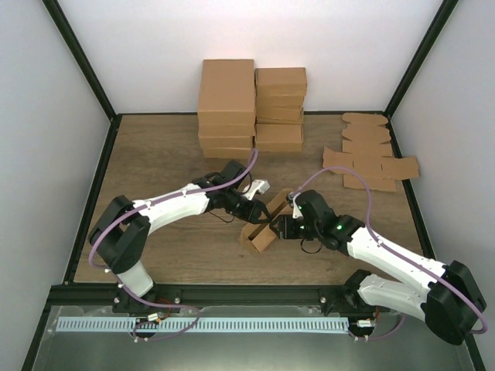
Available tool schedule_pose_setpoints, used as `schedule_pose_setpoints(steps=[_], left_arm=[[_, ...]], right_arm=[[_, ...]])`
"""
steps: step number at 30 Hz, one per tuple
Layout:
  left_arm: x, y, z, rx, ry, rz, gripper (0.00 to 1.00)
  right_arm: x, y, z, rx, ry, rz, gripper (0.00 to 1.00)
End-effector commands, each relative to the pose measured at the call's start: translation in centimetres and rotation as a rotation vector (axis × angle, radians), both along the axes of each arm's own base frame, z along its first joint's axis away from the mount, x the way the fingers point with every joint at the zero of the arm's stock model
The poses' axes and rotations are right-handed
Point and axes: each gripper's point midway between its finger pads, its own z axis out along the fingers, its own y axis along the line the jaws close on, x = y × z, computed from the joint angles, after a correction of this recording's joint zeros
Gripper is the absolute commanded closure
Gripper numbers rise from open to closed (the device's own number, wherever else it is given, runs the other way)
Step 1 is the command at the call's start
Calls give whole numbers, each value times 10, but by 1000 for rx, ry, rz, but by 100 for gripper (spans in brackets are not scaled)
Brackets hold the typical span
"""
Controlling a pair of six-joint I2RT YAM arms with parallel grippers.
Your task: Fold the paper box
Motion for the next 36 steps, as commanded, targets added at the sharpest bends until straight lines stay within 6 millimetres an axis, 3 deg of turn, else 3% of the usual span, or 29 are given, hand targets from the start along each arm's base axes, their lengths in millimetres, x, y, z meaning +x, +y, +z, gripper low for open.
schedule_pose_setpoints(steps=[1, 9, 13, 21, 27, 36], left_arm=[[8, 3, 0, 12, -24, 44, 54], [22, 15, 8, 23, -73, 95, 37], [24, 24, 15, 28, -89, 105, 21], [29, 42, 11, 74, -110, 120, 21], [28, 42, 0, 90, -90, 110, 31], [31, 51, -14, 159, -104, 126, 33]], right_arm=[[6, 11, 16, 54, -43, 11, 55], [18, 17, 15, 17, -51, 19, 58], [25, 22, 16, 16, -57, 28, 60], [41, 35, 16, 2, -58, 45, 66], [48, 35, 23, 20, -86, 32, 65], [51, 36, 6, 18, -46, 29, 66]])
